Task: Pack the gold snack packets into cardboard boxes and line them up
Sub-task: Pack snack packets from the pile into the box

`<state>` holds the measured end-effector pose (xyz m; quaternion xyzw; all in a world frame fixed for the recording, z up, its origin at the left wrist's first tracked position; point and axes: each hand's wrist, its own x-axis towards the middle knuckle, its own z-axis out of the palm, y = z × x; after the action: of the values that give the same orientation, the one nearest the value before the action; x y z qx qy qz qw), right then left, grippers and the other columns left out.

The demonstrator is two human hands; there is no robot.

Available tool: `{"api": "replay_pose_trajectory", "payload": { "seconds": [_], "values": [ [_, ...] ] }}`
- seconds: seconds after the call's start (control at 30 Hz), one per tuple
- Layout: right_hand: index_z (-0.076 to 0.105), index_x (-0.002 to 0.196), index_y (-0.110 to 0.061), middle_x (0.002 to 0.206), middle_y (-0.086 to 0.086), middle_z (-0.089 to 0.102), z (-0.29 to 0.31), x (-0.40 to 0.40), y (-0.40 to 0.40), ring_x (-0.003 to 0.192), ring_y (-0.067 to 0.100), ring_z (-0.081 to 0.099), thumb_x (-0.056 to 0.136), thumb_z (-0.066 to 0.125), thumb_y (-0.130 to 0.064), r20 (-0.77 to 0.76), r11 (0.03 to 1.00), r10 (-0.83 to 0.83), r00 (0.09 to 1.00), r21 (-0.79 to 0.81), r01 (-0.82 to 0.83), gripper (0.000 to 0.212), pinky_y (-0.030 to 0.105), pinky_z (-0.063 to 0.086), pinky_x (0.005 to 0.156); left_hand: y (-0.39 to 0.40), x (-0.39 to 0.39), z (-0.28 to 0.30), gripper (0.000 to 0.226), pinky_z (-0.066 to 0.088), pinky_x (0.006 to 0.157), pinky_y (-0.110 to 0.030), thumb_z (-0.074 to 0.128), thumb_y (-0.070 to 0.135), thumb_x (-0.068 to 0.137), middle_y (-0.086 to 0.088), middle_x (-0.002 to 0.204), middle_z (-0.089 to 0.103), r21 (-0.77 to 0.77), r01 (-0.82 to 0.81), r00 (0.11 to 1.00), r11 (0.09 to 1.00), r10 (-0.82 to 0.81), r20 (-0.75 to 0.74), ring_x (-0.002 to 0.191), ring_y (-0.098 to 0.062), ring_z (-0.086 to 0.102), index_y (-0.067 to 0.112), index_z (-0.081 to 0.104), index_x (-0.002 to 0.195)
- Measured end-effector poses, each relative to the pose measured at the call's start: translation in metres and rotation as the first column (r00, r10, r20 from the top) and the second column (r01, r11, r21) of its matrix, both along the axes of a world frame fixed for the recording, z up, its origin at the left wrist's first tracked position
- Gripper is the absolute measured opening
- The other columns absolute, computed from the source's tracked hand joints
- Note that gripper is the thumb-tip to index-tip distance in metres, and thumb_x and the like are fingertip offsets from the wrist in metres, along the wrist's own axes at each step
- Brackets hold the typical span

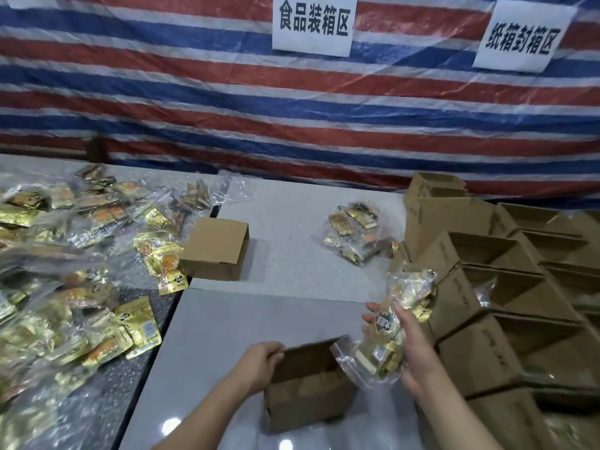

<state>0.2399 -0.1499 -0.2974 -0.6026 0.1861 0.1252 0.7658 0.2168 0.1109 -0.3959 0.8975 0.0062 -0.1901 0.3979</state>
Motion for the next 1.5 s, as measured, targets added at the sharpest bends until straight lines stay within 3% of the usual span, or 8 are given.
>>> {"api": "replay_pose_trajectory", "payload": {
  "seconds": [0.23,0.4,0.63,0.9,0.97,1.1,1.27,1.5],
  "values": [
    [0.074,0.105,-0.013,0.104,0.013,0.074,-0.011,-0.015,-0.038,0.091,0.022,0.072,0.080,0.058,-0.051,0.054,1.000,-0.026,0.998,0.005,0.026,0.048,0.038,0.055,0.079,-0.008,-0.014,-0.013,0.021,0.037,0.076,-0.003,0.055,0.023,0.099,0.006,0.106,0.068,-0.047,0.084,0.994,0.995,-0.086,-0.062,0.097,-0.005,0.059,0.014,0.070,0.110],
    [0.074,0.102,-0.012,0.102,0.016,0.074,-0.009,-0.030,-0.031,0.095,0.028,0.070,0.078,0.062,-0.041,0.147,0.996,-0.004,0.989,-0.084,0.016,0.039,0.045,0.053,0.088,-0.015,-0.029,-0.018,0.031,0.038,0.091,-0.012,0.060,0.034,0.095,0.011,0.116,0.060,-0.083,-0.095,0.992,0.992,0.087,-0.089,0.109,-0.005,0.056,0.021,0.060,0.124],
    [0.068,0.112,-0.012,0.097,0.004,0.076,-0.031,-0.046,-0.008,0.098,0.027,0.070,0.071,0.069,-0.037,0.125,0.967,0.090,0.988,-0.247,-0.057,0.048,0.052,0.057,0.082,-0.036,-0.052,-0.025,0.018,0.042,0.071,-0.011,0.047,0.029,0.102,0.004,0.086,0.064,-0.155,-0.245,0.969,0.957,0.245,-0.024,0.085,-0.012,0.060,0.022,0.058,0.089],
    [0.059,0.121,-0.024,0.105,-0.008,0.074,-0.055,-0.064,-0.008,0.101,0.005,0.068,0.080,0.079,-0.015,0.116,0.922,0.188,0.975,-0.364,-0.134,0.047,0.019,0.053,0.081,-0.040,-0.059,-0.023,0.020,0.045,0.077,-0.023,0.048,0.025,0.102,-0.004,0.083,0.064,-0.211,-0.266,0.963,0.941,0.269,-0.011,0.082,-0.016,0.058,0.018,0.055,0.084],
    [0.057,0.123,-0.028,0.110,-0.013,0.072,-0.054,-0.063,-0.003,0.102,0.001,0.067,0.083,0.077,-0.007,0.160,0.881,0.361,0.919,-0.380,-0.281,0.049,0.014,0.052,0.083,-0.042,-0.058,-0.023,0.020,0.045,0.079,-0.026,0.049,0.022,0.101,-0.006,0.082,0.063,-0.217,-0.269,0.962,0.938,0.274,-0.007,0.081,-0.018,0.058,0.017,0.055,0.084],
    [0.062,0.125,-0.020,0.115,-0.001,0.072,-0.053,-0.058,0.013,0.109,0.014,0.067,0.083,0.074,-0.011,0.132,0.647,0.717,0.685,-0.492,-0.582,0.044,0.029,0.052,0.096,-0.043,-0.058,-0.022,0.021,0.046,0.086,-0.032,0.045,0.015,0.103,-0.012,0.090,0.066,-0.275,-0.294,0.955,0.915,0.293,-0.045,0.090,-0.024,0.061,0.007,0.059,0.090],
    [0.063,0.103,-0.021,0.081,-0.012,0.065,-0.068,-0.047,0.032,0.073,-0.001,0.057,0.076,0.070,-0.037,-0.112,0.226,0.917,0.382,-0.644,-0.731,0.031,0.030,0.052,0.075,-0.044,-0.060,-0.014,0.021,0.046,0.071,-0.012,0.043,0.006,0.102,-0.009,0.090,0.062,-0.465,-0.481,0.876,0.743,0.420,-0.236,0.084,-0.016,0.056,-0.001,0.062,0.096],
    [0.065,0.096,-0.031,0.075,-0.020,0.063,-0.082,-0.037,0.042,0.067,-0.006,0.055,0.081,0.068,-0.025,-0.149,0.235,0.930,0.337,-0.463,-0.854,0.017,0.014,0.044,0.065,-0.036,-0.057,-0.018,0.029,0.048,0.070,-0.008,0.045,0.019,0.103,-0.003,0.094,0.067,-0.494,-0.527,0.847,0.691,0.386,-0.364,0.079,-0.003,0.062,0.000,0.065,0.109]
  ]
}}
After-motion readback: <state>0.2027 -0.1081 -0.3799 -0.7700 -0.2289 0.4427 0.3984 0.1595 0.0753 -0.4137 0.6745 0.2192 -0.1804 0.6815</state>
